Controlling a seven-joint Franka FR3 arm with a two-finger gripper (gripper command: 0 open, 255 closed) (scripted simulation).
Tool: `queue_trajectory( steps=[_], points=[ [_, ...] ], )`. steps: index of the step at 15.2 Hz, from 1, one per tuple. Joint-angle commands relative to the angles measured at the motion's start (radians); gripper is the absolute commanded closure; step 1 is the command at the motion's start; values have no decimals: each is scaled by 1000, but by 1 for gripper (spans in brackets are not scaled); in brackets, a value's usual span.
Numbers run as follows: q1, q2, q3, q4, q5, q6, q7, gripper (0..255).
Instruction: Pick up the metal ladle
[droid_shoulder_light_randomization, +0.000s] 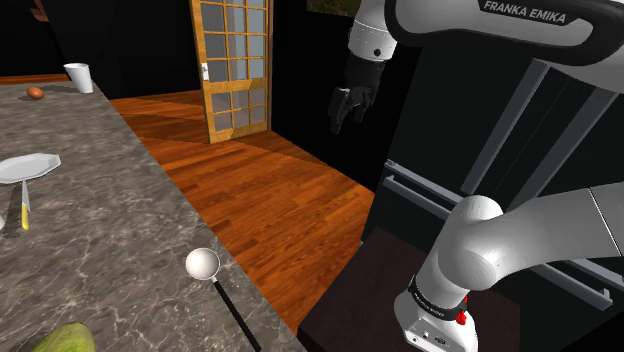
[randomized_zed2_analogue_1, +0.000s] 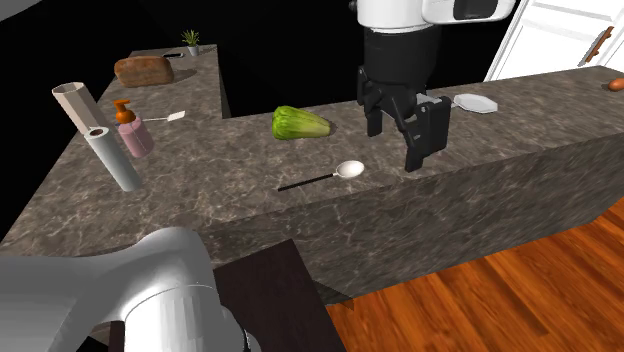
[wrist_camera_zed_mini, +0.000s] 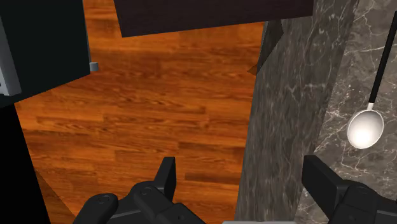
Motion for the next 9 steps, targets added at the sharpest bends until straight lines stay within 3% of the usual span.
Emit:
queue_trajectory(
  steps=[1,9],
  points=[
    [0,0,0,0,0,0,0,0],
    [32,102,141,-90,69,132,163,0]
  ],
)
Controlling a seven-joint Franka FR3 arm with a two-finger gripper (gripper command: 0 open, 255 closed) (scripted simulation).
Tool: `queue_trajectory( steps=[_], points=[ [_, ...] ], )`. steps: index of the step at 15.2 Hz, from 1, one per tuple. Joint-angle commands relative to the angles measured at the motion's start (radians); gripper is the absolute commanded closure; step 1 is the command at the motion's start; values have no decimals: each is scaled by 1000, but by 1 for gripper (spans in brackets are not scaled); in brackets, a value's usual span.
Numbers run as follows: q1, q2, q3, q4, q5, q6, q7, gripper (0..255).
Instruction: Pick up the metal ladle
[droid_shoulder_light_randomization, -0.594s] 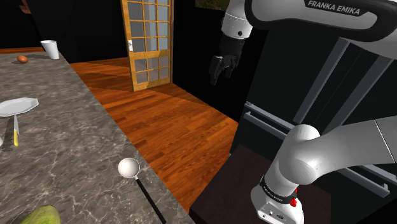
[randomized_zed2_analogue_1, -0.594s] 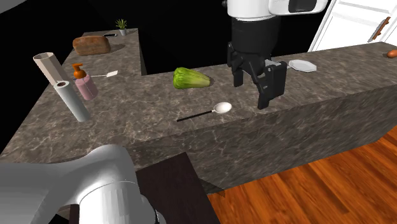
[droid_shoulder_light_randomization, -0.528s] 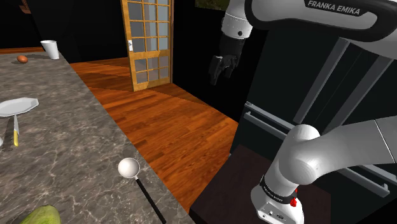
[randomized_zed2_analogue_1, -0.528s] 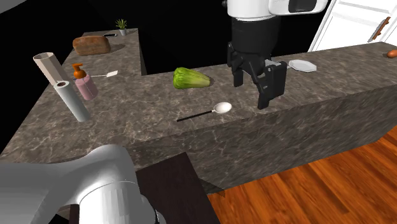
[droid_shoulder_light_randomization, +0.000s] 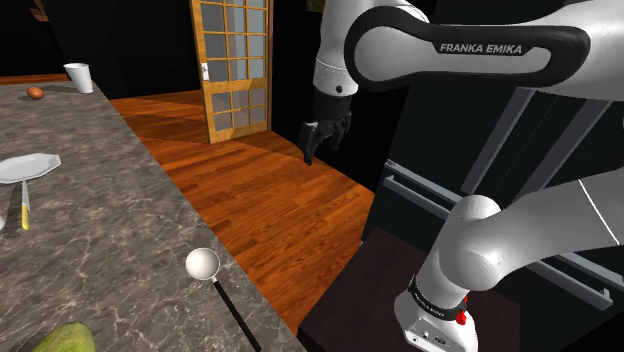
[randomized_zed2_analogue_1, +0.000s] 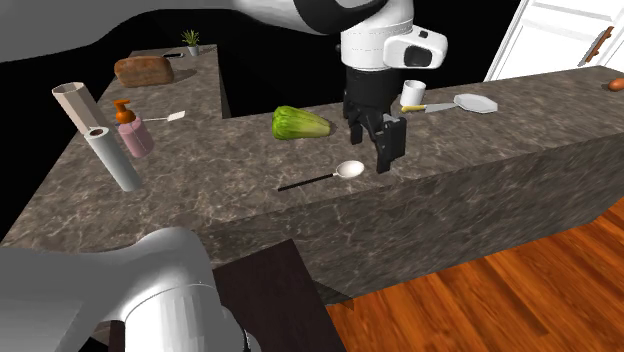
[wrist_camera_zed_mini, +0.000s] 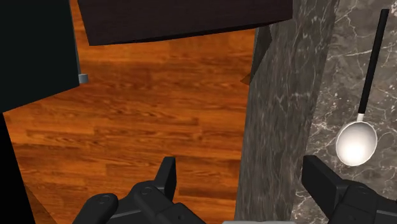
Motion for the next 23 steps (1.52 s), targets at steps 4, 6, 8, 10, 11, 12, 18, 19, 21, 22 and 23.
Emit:
queue_trajectory(
  steps=[4,6,8,10,11,12,18,19,21,22,23],
  points=[
    [19,94,89,-27,36,85,104,0],
    [25,142,125,-29,46,121,146,0],
    [29,194,161,-28,53,157,189,0],
    [32,251,196,-21,56,193,233,0],
    [34,281,214,-16,56,211,255,0],
    [35,312,232,-10,54,228,278,0],
    [42,523,327,51,10,326,430,0],
    [44,562,340,65,-4,340,457,0],
    [52,643,363,97,-37,365,515,0],
    [58,684,371,115,-56,377,544,0],
    [65,726,378,133,-76,387,573,0]
  ],
)
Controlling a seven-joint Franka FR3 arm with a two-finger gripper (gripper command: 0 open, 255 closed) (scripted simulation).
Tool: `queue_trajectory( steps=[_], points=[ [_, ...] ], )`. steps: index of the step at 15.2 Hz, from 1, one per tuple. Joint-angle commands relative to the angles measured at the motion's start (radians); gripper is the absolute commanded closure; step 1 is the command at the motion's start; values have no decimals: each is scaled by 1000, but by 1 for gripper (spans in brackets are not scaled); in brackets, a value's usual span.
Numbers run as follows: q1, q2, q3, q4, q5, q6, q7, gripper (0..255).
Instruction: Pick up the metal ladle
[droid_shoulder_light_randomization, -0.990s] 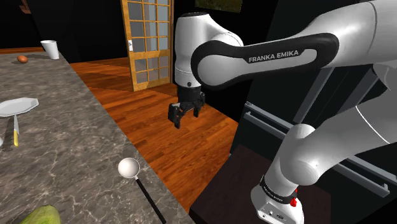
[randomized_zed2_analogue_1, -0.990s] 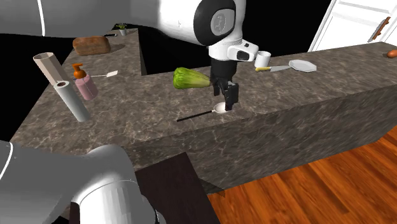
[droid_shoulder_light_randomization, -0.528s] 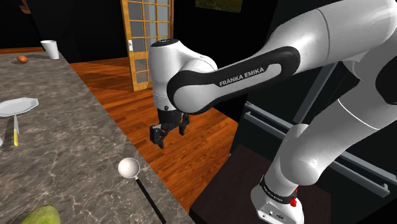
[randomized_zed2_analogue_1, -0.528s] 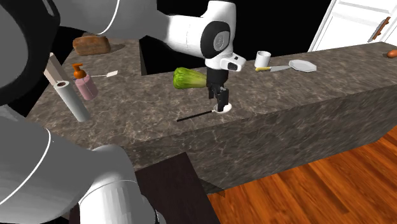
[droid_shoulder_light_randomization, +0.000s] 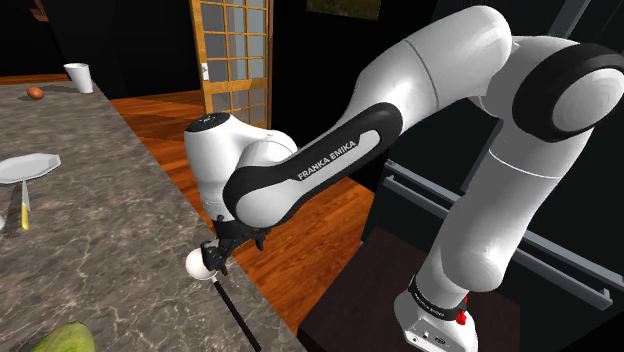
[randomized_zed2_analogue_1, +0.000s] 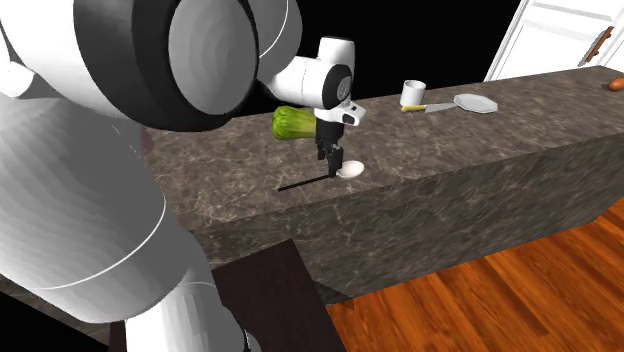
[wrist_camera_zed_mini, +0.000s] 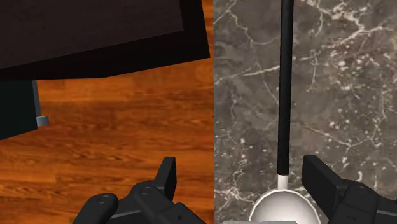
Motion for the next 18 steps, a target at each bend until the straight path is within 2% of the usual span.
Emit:
queue_trajectory(
  steps=[1,5,15,16,18],
  points=[
    [13,84,11,37,-40,21,56,0],
    [65,254,11,129,-122,46,164,0],
    [87,330,-16,111,-175,130,199,0],
    [88,332,-16,113,-175,129,200,255],
    [88,333,-16,114,-176,129,199,255]
  ],
)
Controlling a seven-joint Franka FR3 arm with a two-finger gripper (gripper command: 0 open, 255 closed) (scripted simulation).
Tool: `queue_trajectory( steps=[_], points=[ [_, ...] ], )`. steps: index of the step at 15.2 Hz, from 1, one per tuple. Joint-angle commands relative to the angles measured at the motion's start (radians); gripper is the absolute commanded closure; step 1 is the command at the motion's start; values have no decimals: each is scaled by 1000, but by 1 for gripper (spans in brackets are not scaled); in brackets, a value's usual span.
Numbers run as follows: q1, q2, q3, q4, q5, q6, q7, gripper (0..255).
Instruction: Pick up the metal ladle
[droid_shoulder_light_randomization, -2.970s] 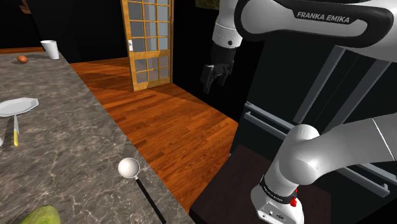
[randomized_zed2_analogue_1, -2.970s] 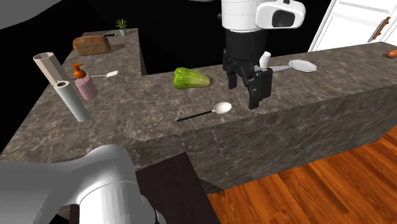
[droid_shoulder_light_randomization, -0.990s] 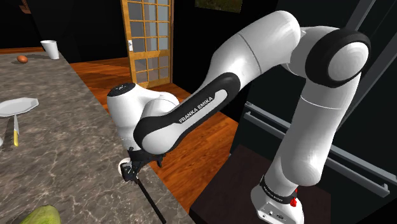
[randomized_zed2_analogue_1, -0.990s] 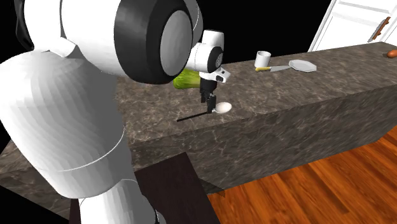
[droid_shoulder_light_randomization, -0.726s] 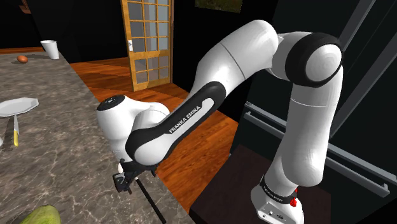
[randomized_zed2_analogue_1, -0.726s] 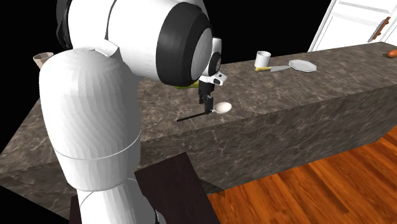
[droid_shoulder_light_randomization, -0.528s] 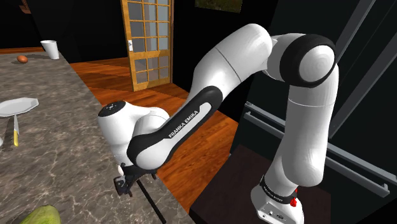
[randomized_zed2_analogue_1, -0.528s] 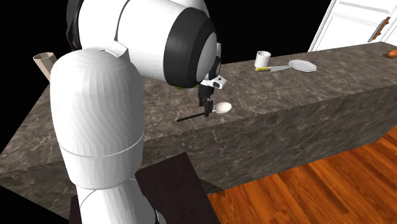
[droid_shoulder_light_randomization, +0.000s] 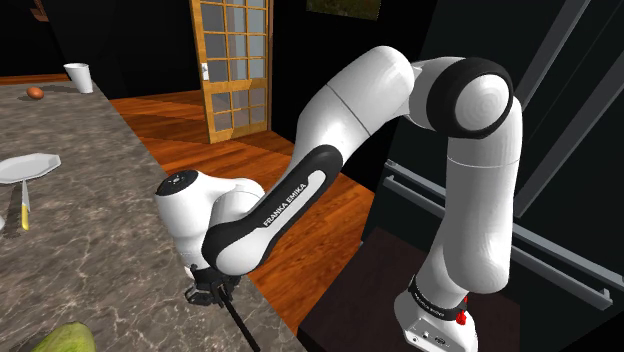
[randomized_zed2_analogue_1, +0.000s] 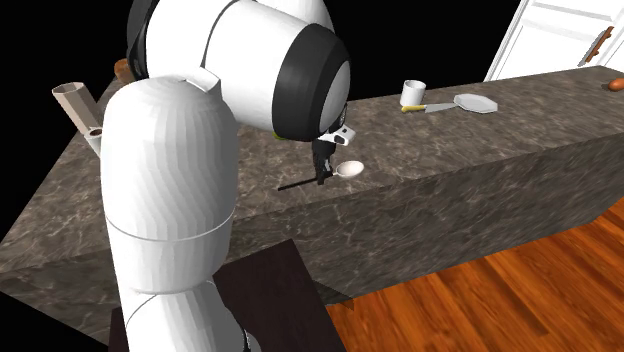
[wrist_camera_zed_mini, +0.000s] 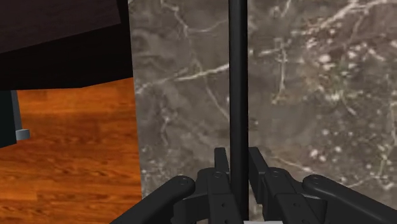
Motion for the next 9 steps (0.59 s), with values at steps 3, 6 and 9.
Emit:
queue_trajectory(
  steps=[3,6,9],
  points=[
    [0,3,-2,0,-1,-1,1,255],
    [1,3,-1,0,-1,-2,2,255],
    [-8,-22,7,-1,15,-21,-10,255]
  ],
)
